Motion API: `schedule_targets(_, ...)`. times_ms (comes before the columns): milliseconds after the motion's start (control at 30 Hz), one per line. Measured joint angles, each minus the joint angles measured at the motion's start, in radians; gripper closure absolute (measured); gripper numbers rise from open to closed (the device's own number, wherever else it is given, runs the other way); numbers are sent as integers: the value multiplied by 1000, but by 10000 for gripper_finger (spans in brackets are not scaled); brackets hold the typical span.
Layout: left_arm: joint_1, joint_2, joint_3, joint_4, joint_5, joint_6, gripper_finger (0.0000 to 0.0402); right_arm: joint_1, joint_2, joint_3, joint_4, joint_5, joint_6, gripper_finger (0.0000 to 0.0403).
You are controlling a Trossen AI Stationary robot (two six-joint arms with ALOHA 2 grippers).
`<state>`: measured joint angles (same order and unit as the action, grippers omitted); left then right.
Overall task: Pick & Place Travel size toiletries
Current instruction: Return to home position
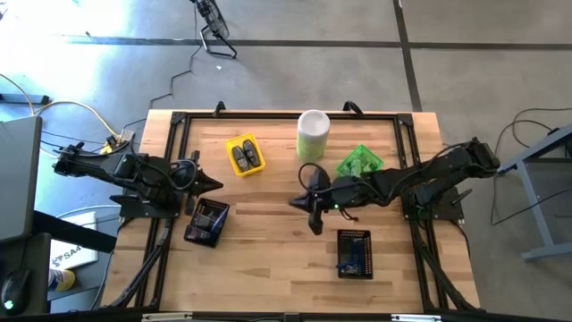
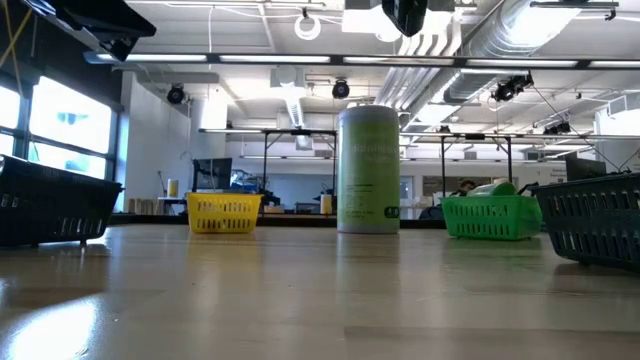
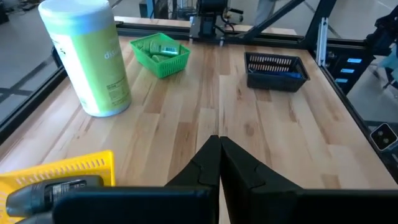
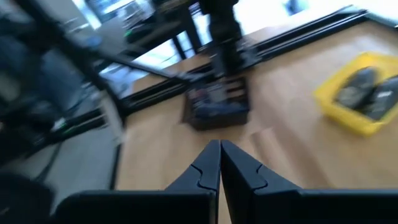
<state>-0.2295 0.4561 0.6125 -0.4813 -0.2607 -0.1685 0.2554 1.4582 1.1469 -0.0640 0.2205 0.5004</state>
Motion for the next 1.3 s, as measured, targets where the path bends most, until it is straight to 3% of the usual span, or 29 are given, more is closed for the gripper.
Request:
schedule_targets(267,0,-1,0,48,-16,67,401,-1,0,0,-5,-223,-82,399)
schedule_targets(500,0,-1,0,88,-19,142,401,-87,-23,0,-20,-370,-142,399)
schedule_targets(567,0,-1,0,81,-19,142,401,-103,-40,1,-39,-354,-145,399)
schedule_targets(667,0,0,0,65,-19,139,401,-96,-82,-23,-65,-231,-151,399)
schedule_targets(767,0,0,0,44,-20,139,401,-67,-158,-119,-29,-138,-153,399)
schedule_targets(967,0,-1,0,37,-22,161,401,-33,-400,-422,282,-152,-156,399)
schedule_targets(1100,0,0,0,46,-23,174,401,-57,-570,-592,412,-238,-130,399)
schedule_targets(1300,0,0,0,72,-23,173,401,-118,-785,-747,436,-293,-104,399)
